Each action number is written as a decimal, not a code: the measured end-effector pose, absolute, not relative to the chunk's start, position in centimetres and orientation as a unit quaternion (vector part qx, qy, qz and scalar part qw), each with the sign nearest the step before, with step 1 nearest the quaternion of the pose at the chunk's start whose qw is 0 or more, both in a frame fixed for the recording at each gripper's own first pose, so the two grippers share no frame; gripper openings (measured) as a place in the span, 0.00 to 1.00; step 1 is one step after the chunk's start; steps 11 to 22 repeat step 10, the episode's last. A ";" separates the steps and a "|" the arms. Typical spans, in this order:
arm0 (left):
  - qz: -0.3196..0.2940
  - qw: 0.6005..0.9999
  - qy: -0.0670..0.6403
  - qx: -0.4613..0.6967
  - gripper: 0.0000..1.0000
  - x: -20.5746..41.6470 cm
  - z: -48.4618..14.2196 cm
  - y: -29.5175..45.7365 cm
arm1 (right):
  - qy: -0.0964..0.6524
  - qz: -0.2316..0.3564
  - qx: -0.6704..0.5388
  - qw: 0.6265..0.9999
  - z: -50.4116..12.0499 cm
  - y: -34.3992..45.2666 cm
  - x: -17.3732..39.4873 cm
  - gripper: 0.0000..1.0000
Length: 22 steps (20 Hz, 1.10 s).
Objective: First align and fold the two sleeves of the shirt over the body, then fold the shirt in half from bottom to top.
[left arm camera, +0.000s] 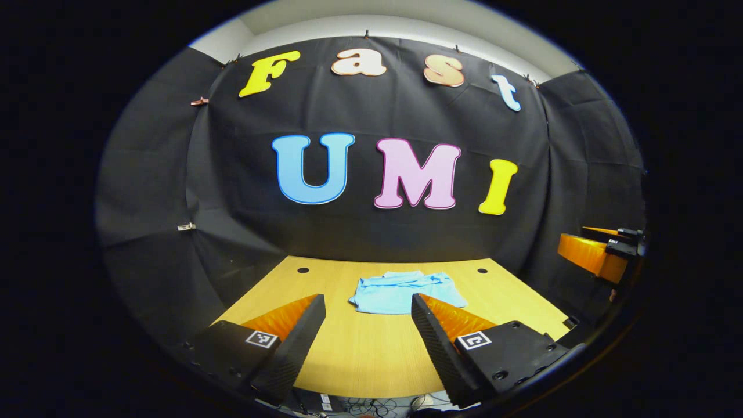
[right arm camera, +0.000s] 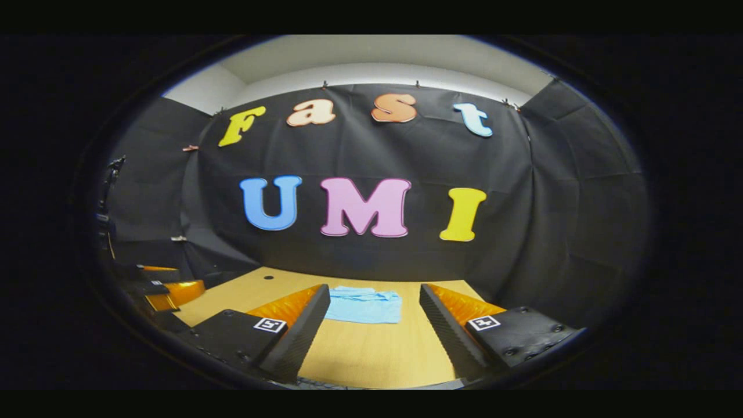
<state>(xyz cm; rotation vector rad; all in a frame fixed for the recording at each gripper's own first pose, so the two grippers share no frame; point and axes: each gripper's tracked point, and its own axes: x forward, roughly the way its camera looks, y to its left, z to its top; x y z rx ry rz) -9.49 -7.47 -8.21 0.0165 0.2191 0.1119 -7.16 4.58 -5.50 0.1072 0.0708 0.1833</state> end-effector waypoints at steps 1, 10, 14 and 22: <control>0.059 0.993 0.102 0.008 0.96 -10.3 -7.4 -7.4 | 0.030 0.095 0.052 0.994 -4.9 5.1 -7.9 0.95; 0.106 0.993 0.046 0.036 0.96 -14.1 -2.0 -5.7 | -0.026 0.140 0.026 0.989 -0.1 8.5 -7.0 0.97; 0.106 0.993 0.046 0.036 0.96 -14.1 -2.0 -5.7 | -0.026 0.140 0.026 0.989 -0.1 8.5 -7.0 0.97; 0.106 0.993 0.046 0.036 0.96 -14.1 -2.0 -5.7 | -0.026 0.140 0.026 0.989 -0.1 8.5 -7.0 0.97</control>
